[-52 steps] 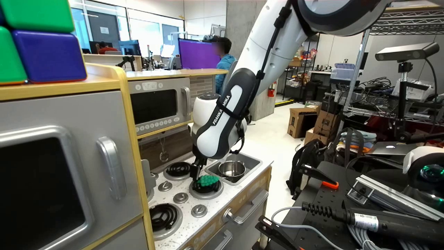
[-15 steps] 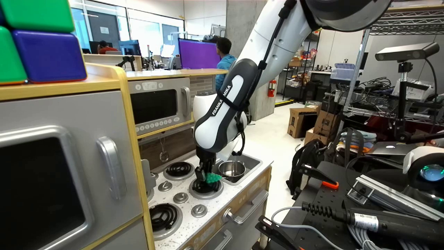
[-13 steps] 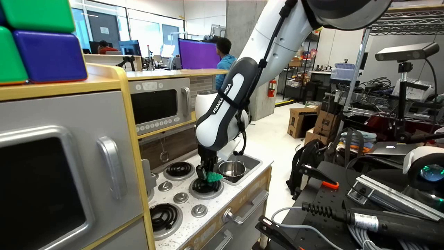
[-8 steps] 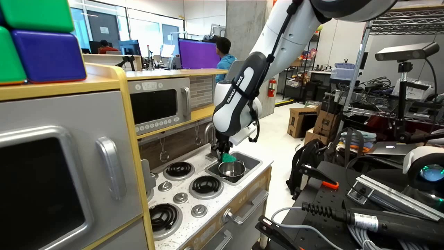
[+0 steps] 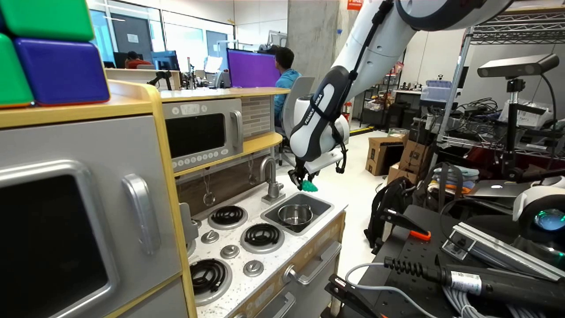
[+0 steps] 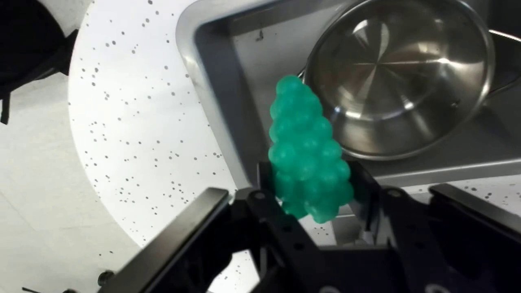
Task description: Put the green grapes inside the silver pot
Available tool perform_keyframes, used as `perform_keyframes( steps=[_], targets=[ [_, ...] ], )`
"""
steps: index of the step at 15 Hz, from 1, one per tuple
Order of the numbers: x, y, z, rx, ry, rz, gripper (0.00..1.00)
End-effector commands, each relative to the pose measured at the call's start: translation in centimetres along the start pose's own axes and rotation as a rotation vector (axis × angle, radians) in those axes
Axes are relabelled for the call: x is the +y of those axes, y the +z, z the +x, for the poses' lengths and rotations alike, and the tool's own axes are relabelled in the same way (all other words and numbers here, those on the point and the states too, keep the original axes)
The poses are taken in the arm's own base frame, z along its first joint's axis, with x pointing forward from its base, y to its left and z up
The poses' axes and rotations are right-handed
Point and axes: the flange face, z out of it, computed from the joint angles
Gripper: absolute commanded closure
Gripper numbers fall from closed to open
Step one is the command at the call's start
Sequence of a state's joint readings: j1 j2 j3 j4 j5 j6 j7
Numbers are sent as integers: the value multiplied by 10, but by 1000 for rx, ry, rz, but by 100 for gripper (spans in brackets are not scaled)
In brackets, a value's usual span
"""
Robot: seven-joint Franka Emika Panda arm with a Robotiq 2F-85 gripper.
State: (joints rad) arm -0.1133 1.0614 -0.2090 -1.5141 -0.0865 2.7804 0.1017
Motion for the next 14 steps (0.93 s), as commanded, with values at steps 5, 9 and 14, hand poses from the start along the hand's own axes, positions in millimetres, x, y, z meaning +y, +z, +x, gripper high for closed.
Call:
perform_keyframes(
  steps=[5,9,14],
  targets=[
    [-59,14,12,-44,49,13,78],
    [-65,23,11,-81,73,6,78],
    [-73,31,12,-110,91,-3,78]
  ],
)
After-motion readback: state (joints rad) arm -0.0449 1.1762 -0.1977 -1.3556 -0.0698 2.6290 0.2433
